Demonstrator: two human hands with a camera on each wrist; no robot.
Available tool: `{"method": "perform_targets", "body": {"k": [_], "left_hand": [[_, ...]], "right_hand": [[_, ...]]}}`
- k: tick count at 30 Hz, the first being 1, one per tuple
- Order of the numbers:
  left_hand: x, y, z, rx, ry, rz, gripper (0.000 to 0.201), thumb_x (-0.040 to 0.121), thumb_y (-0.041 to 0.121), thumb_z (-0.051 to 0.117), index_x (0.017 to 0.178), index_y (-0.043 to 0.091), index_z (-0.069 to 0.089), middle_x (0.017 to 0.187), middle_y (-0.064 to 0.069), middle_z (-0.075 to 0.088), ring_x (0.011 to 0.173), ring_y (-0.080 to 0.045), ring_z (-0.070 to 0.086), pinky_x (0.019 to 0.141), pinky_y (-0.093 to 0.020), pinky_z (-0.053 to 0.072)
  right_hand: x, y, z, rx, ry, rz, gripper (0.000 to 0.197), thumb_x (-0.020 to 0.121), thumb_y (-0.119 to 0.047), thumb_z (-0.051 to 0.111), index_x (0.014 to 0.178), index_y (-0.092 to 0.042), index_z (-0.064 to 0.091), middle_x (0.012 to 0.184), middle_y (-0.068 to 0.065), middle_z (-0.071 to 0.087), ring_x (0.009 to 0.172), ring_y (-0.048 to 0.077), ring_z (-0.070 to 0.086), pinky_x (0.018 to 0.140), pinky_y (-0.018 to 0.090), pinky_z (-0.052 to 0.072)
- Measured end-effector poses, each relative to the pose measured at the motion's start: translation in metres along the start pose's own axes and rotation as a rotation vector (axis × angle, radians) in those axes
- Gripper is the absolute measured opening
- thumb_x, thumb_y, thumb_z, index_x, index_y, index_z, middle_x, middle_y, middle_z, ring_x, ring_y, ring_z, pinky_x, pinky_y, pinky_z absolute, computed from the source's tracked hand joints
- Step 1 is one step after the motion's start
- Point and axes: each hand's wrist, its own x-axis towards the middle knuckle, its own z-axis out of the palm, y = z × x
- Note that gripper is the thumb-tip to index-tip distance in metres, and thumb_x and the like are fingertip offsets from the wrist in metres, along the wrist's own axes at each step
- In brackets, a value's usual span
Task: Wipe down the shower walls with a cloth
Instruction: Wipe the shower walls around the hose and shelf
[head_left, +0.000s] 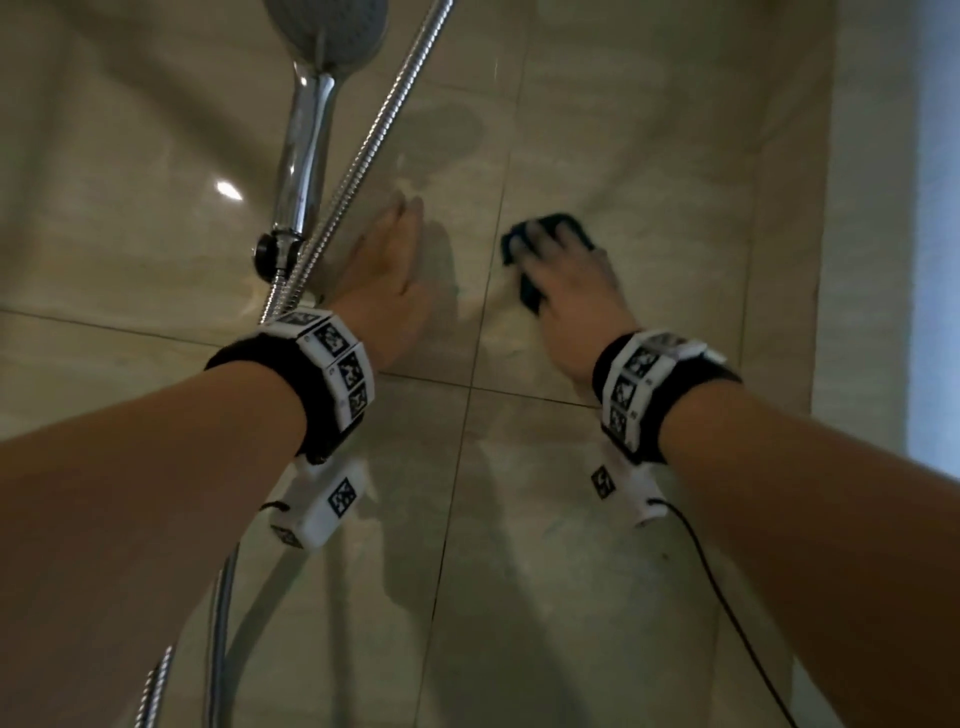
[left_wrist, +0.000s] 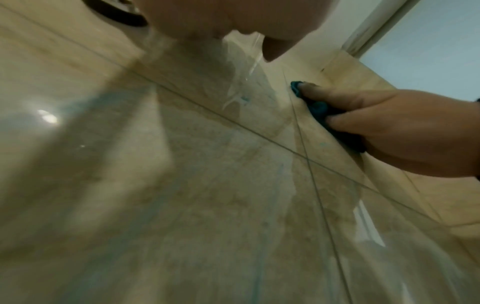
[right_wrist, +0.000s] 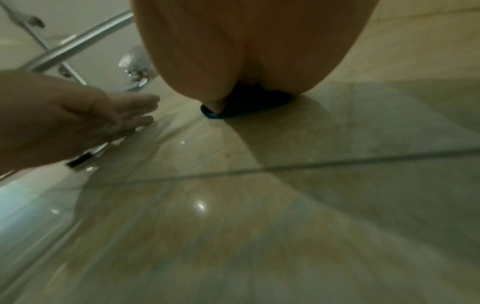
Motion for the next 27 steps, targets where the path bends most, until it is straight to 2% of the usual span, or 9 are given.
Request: {"method": "perform_targets", "body": {"k": [3, 5, 8, 11, 13, 17, 20, 23, 27], "left_hand": [[-0.017, -0.01, -0.001, -0.005, 0.049, -0.065, 0.084, 0.103, 0.031, 0.046, 0.165, 0.031, -0.01, 0.172, 0.012, -0.018, 0.159, -0.013, -0.014, 0.131, -0.045, -0.001], [-0.024, -0.011, 0.004, 0.081, 0.003, -0.092, 0.092, 0.103, 0.045, 0.051, 0.165, 0.027, -0.015, 0.171, 0.01, -0.024, 0.158, -0.013, -0.019, 0.13, -0.043, -0.006], [-0.027, -0.011, 0.007, 0.173, -0.086, -0.124, 0.107, 0.098, 0.065, 0.052, 0.163, 0.021, -0.021, 0.169, 0.006, -0.031, 0.157, -0.015, -0.024, 0.124, -0.033, -0.012], [-0.024, -0.016, 0.007, 0.248, -0.123, -0.099, 0.117, 0.092, 0.074, 0.053, 0.163, 0.016, -0.02, 0.169, 0.001, -0.031, 0.157, -0.018, -0.025, 0.128, -0.039, -0.009], [-0.022, -0.017, 0.003, 0.257, -0.137, -0.093, 0.122, 0.089, 0.076, 0.056, 0.164, 0.016, -0.019, 0.169, 0.001, -0.031, 0.157, -0.018, -0.025, 0.129, -0.041, -0.008], [-0.026, -0.017, 0.0, 0.269, -0.164, -0.072, 0.131, 0.083, 0.076, 0.065, 0.163, 0.016, -0.019, 0.169, 0.002, -0.032, 0.156, -0.017, -0.027, 0.129, -0.042, -0.008], [-0.026, -0.016, 0.003, 0.282, -0.141, -0.053, 0.135, 0.08, 0.075, 0.069, 0.163, 0.015, -0.019, 0.169, 0.0, -0.031, 0.156, -0.018, -0.026, 0.129, -0.04, -0.009], [-0.027, -0.017, 0.008, 0.305, -0.112, -0.04, 0.139, 0.078, 0.075, 0.071, 0.163, 0.014, -0.019, 0.17, -0.002, -0.03, 0.157, -0.019, -0.025, 0.129, -0.04, -0.009], [-0.028, -0.026, 0.016, 0.315, -0.061, -0.002, 0.142, 0.074, 0.08, 0.07, 0.163, 0.014, -0.02, 0.17, -0.002, -0.029, 0.157, -0.019, -0.025, 0.129, -0.039, -0.009]], "right_hand": [[-0.026, -0.002, 0.019, -0.035, -0.047, -0.082, 0.088, 0.09, -0.005, 0.056, 0.163, -0.034, 0.015, 0.172, -0.008, 0.004, 0.158, 0.021, 0.0, 0.125, 0.046, 0.004], [-0.046, -0.004, 0.031, -0.08, -0.101, -0.135, 0.087, 0.094, -0.009, 0.057, 0.163, -0.034, 0.011, 0.172, -0.007, 0.002, 0.157, 0.022, -0.001, 0.125, 0.046, 0.003], [-0.077, -0.006, 0.043, -0.065, -0.12, -0.2, 0.083, 0.098, -0.011, 0.057, 0.163, -0.033, 0.011, 0.172, -0.01, 0.004, 0.158, 0.021, 0.0, 0.122, 0.042, -0.005], [-0.086, -0.005, 0.041, -0.036, -0.129, -0.233, 0.079, 0.1, -0.009, 0.055, 0.163, -0.033, 0.014, 0.171, -0.011, 0.006, 0.158, 0.019, 0.002, 0.118, 0.038, -0.009], [-0.078, -0.002, 0.038, -0.034, -0.142, -0.234, 0.077, 0.1, -0.007, 0.053, 0.162, -0.033, 0.017, 0.171, -0.011, 0.007, 0.158, 0.02, 0.003, 0.12, 0.038, -0.006], [-0.033, 0.001, 0.02, -0.057, -0.106, -0.138, 0.077, 0.098, -0.005, 0.05, 0.163, -0.03, 0.017, 0.172, -0.003, 0.008, 0.158, 0.025, 0.004, 0.125, 0.049, 0.01], [0.014, 0.004, -0.009, -0.011, -0.046, -0.011, 0.072, 0.101, -0.002, 0.044, 0.163, -0.027, 0.017, 0.172, -0.001, 0.004, 0.158, 0.025, 0.0, 0.126, 0.046, 0.007], [0.048, 0.002, -0.029, -0.048, -0.086, 0.056, 0.077, 0.1, 0.003, 0.043, 0.165, -0.026, 0.012, 0.172, -0.002, -0.002, 0.158, 0.025, -0.003, 0.127, 0.044, 0.003], [0.049, -0.005, -0.019, -0.064, -0.038, 0.074, 0.082, 0.097, 0.005, 0.046, 0.164, -0.027, 0.013, 0.173, -0.003, 0.001, 0.158, 0.025, -0.001, 0.126, 0.046, 0.005]]}}
